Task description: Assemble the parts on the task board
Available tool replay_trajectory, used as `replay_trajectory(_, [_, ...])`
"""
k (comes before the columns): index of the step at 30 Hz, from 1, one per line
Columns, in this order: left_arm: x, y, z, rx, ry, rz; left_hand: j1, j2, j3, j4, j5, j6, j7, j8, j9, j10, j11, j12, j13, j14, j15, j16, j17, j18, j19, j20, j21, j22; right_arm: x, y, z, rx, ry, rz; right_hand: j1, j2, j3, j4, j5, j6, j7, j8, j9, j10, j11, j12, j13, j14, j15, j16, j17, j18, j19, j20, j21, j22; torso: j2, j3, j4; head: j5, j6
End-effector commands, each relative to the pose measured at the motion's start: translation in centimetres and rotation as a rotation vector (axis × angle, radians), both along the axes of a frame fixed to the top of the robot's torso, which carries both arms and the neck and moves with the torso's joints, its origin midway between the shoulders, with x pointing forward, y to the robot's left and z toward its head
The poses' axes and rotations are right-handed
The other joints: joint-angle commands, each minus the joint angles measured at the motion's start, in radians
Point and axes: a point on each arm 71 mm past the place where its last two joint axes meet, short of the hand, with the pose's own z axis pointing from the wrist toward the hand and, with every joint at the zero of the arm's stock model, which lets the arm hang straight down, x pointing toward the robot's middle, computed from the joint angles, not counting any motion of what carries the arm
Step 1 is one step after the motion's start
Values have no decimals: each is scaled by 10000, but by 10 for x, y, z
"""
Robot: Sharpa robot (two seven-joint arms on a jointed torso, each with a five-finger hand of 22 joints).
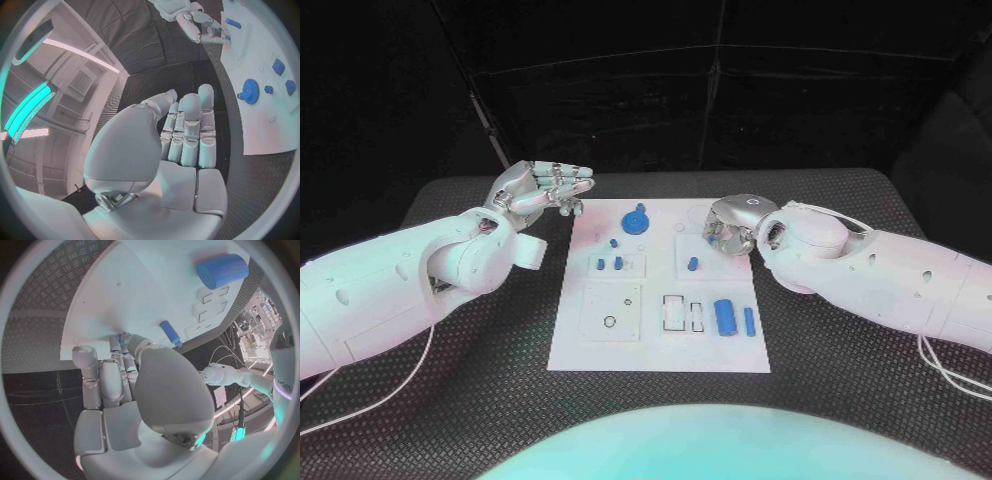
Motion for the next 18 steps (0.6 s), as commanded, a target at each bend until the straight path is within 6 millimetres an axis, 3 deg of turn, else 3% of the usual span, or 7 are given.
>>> replay_trajectory(1, [0, -1, 1, -90, 5, -67, 80, 78, 22, -81, 34, -69, 73, -57, -10, -110, 10, 55, -18, -44, -6, -28, 22, 116, -71, 34, -61, -16, -1, 2, 9, 528, -763, 38, -104, 21, 85, -6, 56, 106, 7, 33, 24, 96, 8, -40, 17, 340, -18, 55, 42, -127, 59, 19, 79, 53, 7, -10, 4, -20, 1])
replay_trajectory(18, [1, 4, 0, -31, 43, 18, 143, 100, 47, -144, 73, -83, 118, -56, -4, -162, 39, 67, -22, -58, 5, -51, -5, 118, -69, 39, -65, -14, -9, 0, 20, 1149, -1196, 157, -229, 15, 113, -32, 31, 183, -12, 53, 33, 160, -13, -35, 20, 358, -33, 127, 115, -140, 97, 7, 154, 146, 1, -1, -3, -15, 1])
